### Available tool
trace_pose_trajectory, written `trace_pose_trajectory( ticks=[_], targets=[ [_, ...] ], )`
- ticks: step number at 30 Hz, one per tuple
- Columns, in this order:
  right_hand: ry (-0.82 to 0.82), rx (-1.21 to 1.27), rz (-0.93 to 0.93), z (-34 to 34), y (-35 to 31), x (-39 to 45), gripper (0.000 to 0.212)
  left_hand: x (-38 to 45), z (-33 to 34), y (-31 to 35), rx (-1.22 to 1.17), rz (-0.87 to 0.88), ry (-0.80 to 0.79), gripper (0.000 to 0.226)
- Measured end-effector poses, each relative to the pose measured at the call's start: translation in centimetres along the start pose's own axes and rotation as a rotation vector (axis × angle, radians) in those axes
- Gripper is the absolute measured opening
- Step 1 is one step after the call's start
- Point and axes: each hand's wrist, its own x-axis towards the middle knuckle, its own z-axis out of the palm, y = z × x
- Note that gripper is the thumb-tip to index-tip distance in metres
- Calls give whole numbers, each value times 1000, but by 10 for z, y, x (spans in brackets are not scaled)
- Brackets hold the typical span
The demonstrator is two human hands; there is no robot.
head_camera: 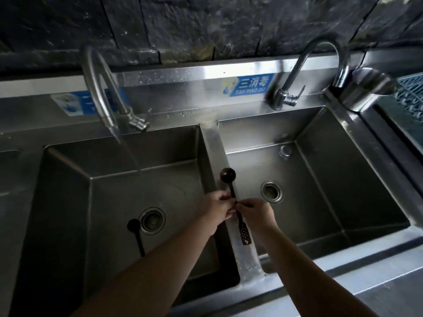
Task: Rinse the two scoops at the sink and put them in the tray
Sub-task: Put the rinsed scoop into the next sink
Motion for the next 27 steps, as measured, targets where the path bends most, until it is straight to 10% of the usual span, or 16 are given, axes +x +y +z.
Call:
trace_pose_trajectory(
  ticks=[12,27],
  targets=[
    [20,124,224,-64,73,60,18,76,114,-21,688,246,93,12],
    [-31,79,698,-25,217,178,20,221,189,-137,1108,-91,-88,20]
  ],
)
